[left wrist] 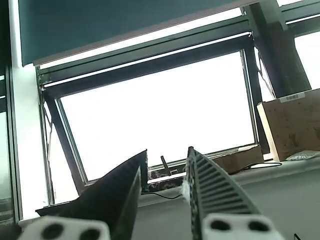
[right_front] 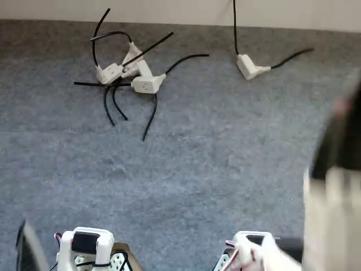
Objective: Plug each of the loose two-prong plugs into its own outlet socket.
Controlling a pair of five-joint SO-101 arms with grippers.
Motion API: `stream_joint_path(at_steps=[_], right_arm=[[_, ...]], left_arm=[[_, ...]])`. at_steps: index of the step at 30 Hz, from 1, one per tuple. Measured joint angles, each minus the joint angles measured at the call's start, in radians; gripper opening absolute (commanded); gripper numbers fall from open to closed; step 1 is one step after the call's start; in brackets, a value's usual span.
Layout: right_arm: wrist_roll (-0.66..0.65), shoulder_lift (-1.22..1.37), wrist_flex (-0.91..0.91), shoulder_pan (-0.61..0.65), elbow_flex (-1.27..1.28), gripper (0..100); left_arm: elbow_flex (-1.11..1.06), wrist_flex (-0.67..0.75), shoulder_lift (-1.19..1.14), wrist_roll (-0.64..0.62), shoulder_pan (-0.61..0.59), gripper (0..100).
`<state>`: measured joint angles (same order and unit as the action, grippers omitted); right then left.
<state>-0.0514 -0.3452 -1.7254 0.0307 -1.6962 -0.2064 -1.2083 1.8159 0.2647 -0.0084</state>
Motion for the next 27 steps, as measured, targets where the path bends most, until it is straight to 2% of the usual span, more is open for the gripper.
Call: stream_joint_path(at_steps=[5,8,12,16,21,27], right_arm=[[0.008,-0.206,0.000,0.034,-0.002,29.6],[0.075,-0.319,0.000,0.028,-0.002,29.6],[0.146,-0.483,0.000,0.037,-0.002,29.6],[0.166,-0.629,0.000,0.035,0.069,29.6],[0.167,-0.876,0.000,0.037,0.454,29.6],[0.167,-1.151,0.008,0.038,1.175,29.6]], left_arm=[[0.215,-0.250,0.002,0.002,0.002,13],[0.330,-0.362,0.003,0.002,0.002,13],[0.465,-0.456,0.003,0.002,0.003,13],[0.489,-0.517,0.005,0.002,0.009,13],[0.394,-0.537,0.005,0.002,0.009,13],[0.112,-0.537,0.005,0.002,0.009,13]])
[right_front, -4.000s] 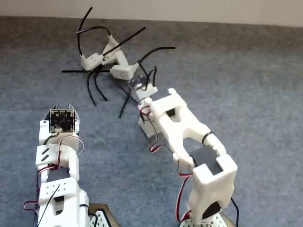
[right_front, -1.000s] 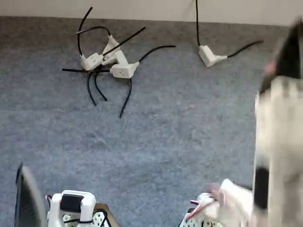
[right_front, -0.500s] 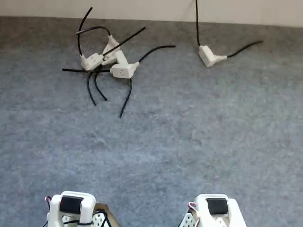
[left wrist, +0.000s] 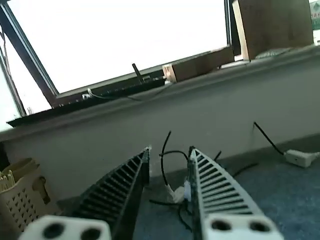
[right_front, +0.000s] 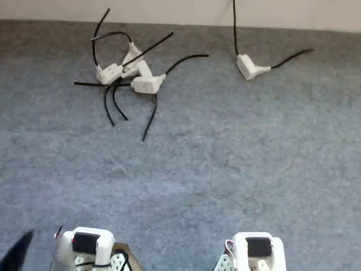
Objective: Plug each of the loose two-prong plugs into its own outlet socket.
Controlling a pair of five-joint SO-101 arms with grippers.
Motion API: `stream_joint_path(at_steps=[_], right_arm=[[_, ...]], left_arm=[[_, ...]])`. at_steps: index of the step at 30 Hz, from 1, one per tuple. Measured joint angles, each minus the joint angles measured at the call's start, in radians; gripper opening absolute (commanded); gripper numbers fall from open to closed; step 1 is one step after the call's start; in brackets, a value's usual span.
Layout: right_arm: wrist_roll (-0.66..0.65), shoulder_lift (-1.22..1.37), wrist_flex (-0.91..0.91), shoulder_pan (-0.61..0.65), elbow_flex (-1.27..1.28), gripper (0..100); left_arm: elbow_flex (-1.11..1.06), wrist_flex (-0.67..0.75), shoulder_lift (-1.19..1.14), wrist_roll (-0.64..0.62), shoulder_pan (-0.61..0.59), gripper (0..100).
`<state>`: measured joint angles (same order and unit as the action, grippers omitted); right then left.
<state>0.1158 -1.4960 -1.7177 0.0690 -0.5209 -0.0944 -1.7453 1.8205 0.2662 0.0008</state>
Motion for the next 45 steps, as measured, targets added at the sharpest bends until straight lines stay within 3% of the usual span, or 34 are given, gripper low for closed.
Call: stream_joint_path(at_steps=[7,12,18,21,24,29,34,45], right_arm=[[0.002,-0.244,0.198,0.003,0.905,29.6],[-0.014,-0.321,0.334,0.002,1.346,29.6],[-0.207,-0.305,0.430,0.064,1.553,28.7],[-0.285,-0.304,0.454,0.124,1.674,19.7],[-0.304,-0.304,0.477,0.147,1.760,8.5],[-0.310,-0.302,0.529,0.147,1.867,0.9],[-0.310,-0.301,0.539,0.186,1.978,0.8],[-0.310,-0.285,0.539,0.236,2.147,0.7]], left_arm=[[-0.433,0.064,0.000,0.000,0.000,13],[-0.594,0.169,-0.002,0.000,0.000,13],[-0.895,0.390,-0.003,0.000,0.000,13],[-1.054,0.516,-0.005,0.000,0.000,10],[-1.171,0.585,-0.006,0.000,0.000,1],[-1.234,0.603,-0.002,0.000,-0.005,2],[-1.278,0.614,0.000,-0.003,-0.129,1],[-1.524,0.614,-0.003,-0.238,-0.196,1]])
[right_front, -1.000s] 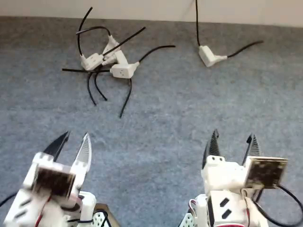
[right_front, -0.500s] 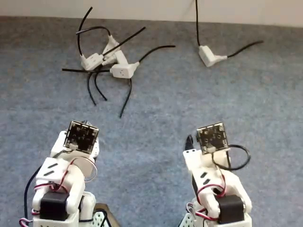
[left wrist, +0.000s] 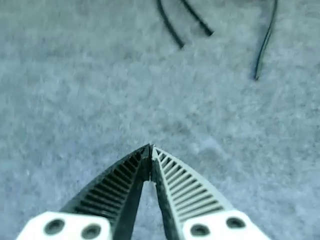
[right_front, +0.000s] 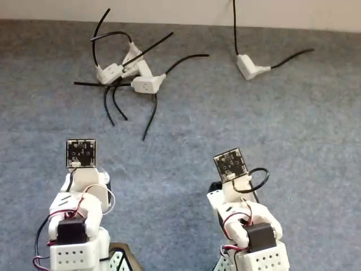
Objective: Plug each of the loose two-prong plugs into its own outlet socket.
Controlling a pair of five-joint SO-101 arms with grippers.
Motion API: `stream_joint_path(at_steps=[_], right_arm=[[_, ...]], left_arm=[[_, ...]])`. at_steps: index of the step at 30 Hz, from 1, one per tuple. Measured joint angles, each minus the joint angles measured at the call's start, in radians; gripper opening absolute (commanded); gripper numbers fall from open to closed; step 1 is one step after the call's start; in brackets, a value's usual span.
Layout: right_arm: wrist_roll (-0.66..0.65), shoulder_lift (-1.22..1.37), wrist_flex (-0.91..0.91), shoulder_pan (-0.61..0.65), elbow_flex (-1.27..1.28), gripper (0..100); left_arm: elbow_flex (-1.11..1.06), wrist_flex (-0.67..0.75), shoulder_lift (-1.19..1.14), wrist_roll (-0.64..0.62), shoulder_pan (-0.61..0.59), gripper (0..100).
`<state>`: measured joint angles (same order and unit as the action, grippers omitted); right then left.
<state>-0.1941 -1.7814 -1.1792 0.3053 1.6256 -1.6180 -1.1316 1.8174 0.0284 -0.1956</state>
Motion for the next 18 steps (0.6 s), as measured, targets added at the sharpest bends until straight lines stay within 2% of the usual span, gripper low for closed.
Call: stream_joint_path(at_steps=[7,13,18], right_arm=[[0.000,-0.002,0.000,0.000,0.032,0.7],[0.000,-0.002,-0.005,-0.077,0.032,0.7],[-0.002,0.000,-0.011,-0.092,0.034,0.7]], left_arm=[[-0.060,-0.006,0.000,-0.008,-0.051,1],[-0.060,-0.155,0.000,-0.008,-0.052,1],[-0.060,-0.192,0.000,-0.008,-0.052,1]])
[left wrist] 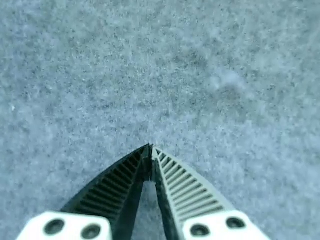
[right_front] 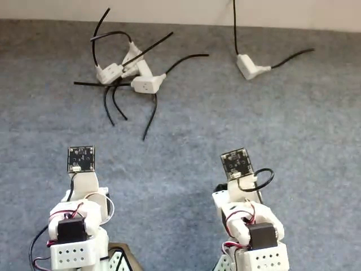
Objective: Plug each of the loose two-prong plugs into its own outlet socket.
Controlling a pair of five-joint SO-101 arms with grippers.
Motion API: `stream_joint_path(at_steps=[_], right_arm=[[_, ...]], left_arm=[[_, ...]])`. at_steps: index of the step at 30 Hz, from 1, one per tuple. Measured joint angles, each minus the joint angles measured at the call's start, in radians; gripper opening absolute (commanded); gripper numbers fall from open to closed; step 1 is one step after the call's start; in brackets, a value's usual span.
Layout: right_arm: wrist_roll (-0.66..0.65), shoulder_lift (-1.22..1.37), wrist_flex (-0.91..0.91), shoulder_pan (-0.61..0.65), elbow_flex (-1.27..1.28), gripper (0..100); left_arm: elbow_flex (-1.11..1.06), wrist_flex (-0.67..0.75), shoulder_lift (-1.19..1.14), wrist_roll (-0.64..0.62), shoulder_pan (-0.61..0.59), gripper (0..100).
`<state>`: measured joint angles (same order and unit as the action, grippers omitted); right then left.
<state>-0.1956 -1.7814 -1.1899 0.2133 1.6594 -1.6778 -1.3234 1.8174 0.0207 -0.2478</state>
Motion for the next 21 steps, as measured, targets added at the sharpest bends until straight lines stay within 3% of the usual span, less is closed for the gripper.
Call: stream_joint_path(at_steps=[11,17,21], right_arm=[[-0.002,0.000,-0.032,-0.164,0.000,0.7],[-0.002,0.000,-0.032,-0.319,0.002,0.7],[-0.002,0.000,-0.032,-0.333,0.002,0.7]], left_arm=[[0.000,-0.002,0.000,-0.005,0.000,1],[0.000,-0.002,0.000,-0.005,0.000,1],[0.000,-0.002,0.000,-0.005,0.000,1]])
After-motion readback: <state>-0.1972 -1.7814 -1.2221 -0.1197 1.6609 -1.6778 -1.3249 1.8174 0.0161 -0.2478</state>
